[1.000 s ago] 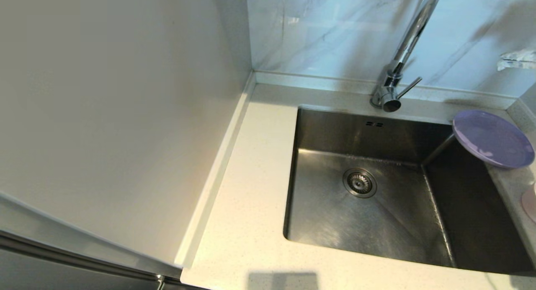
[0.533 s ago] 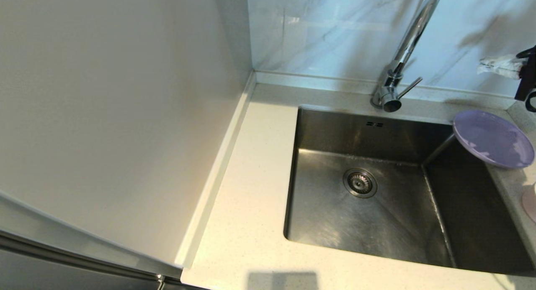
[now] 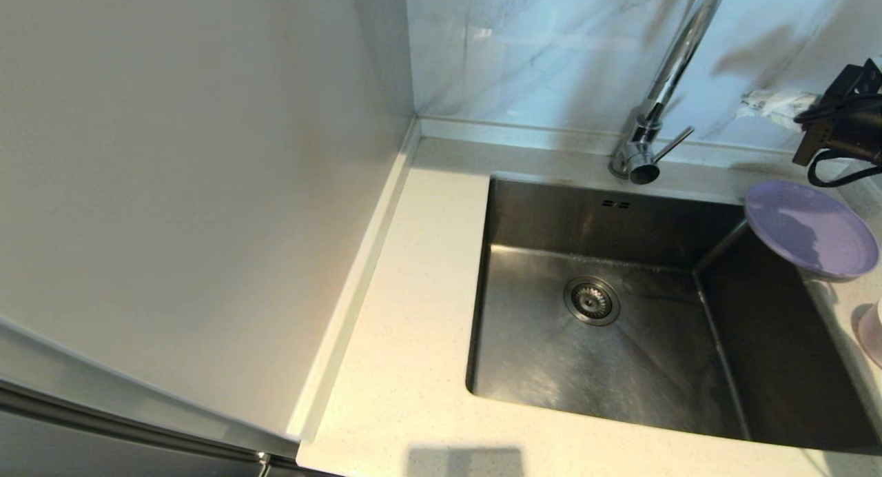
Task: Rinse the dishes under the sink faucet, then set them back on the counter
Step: Turn on the faucet
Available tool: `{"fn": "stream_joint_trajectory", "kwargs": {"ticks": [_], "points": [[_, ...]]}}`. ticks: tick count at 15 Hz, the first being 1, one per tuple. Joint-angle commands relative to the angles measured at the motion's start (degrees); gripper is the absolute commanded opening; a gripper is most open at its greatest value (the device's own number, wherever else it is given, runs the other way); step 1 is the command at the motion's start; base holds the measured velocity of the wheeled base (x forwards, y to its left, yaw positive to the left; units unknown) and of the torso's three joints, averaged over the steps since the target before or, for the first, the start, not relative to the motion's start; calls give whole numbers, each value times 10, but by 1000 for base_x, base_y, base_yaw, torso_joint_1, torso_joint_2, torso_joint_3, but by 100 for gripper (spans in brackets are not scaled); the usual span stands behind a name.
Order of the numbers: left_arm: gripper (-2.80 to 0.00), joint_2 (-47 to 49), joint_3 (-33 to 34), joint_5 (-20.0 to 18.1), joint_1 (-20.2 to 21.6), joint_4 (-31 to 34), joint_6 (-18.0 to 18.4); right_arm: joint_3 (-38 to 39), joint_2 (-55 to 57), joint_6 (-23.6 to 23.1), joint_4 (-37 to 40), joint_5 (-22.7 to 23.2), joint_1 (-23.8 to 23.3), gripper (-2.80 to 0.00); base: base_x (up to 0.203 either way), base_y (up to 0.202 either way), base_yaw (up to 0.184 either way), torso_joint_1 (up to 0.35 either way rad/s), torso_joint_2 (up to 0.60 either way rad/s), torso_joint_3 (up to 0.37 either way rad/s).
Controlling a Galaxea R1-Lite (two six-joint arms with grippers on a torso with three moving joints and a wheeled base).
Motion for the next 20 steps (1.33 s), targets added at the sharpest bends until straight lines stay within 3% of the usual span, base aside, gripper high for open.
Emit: {"fn": "stream_joint_trajectory", "kwargs": {"ticks": [1,4,12,16,20], "points": [[-280,0,0,0,0,0,0,2,12,1,-40,-14,17,-280,0,0,0,0,0,0],[-280,0,0,0,0,0,0,-3,31,-8,-76,-18,22,-280,0,0,0,0,0,0],[-280,0,0,0,0,0,0,-27,87,-126,-94,-39,24,-280,0,0,0,0,0,0],[-280,0,0,0,0,0,0,-73,111,-133,-94,-79,31,-280,0,0,0,0,0,0],[-280,0,0,0,0,0,0,-78,119,-154,-93,-80,34,-280,0,0,0,0,0,0]]}}
